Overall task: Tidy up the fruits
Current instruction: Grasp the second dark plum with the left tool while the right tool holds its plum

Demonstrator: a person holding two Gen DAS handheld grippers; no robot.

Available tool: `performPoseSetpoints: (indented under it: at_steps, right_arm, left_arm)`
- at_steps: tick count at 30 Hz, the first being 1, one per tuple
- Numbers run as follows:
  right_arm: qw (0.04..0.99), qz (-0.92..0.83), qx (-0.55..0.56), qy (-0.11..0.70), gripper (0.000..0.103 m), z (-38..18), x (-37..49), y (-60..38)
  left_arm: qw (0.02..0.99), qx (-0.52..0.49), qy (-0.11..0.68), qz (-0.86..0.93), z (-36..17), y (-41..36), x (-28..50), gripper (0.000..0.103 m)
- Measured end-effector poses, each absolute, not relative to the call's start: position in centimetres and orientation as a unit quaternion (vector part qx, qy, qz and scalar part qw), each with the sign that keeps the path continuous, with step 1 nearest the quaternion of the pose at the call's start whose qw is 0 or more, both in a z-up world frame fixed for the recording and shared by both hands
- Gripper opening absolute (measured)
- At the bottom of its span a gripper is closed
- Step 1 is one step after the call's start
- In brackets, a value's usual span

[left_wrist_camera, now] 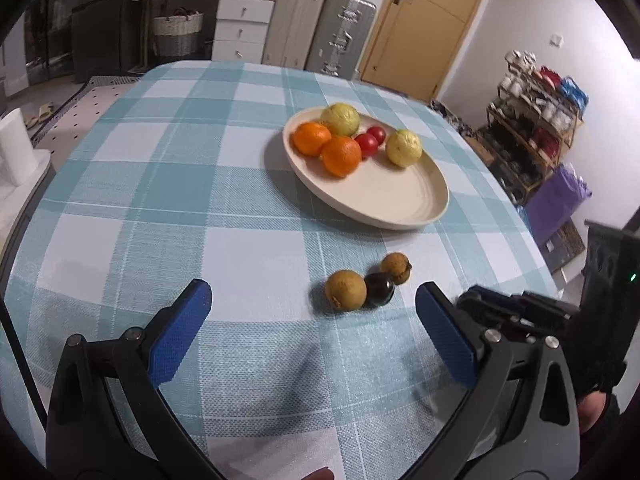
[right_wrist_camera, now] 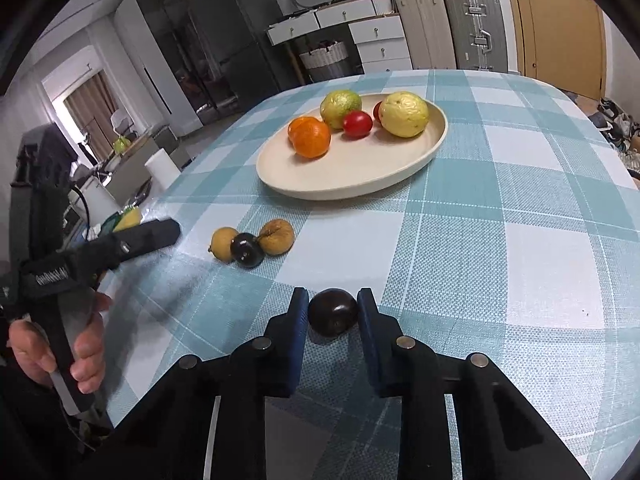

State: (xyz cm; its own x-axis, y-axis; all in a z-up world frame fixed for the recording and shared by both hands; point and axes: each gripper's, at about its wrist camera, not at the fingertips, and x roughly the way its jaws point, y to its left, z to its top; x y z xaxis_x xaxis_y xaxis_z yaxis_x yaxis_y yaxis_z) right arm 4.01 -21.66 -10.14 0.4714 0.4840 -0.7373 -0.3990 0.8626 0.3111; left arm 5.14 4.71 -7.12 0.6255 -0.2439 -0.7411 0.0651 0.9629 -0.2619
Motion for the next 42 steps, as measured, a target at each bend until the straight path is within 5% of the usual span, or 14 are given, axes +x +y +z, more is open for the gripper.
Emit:
performPoseSetpoints:
  at_steps: [18,24,29,42]
  right_arm:
    - [0.855,0.268,0.102,0.432,0.026,-9.7,4.1,-23.6]
    - [0.855,0.27,0.114,0.428,0.026,-9.6,4.2,-24.1]
    - [0.857,0.27,0.117,0.424,0.026,-9.4,4.1,-24.4]
    - [0.857,0.266,0.121,0.423,0.026,-9.5,4.0,-24.6]
  left_arm:
    - [0.875,0.045,0.453,-0.165,-7.2,-0.2,9.5,0.101]
    - [0.848,0.065,0.483,-0.208,-7.6,-0.9,10.9,0.083]
    - [0.82,0.093,0.507,-0.247,-8.2,-1.8,11.1,0.082]
    - [0.79,0.149,0.525,-0.28,-9.8,-3.0,11.0,0.054]
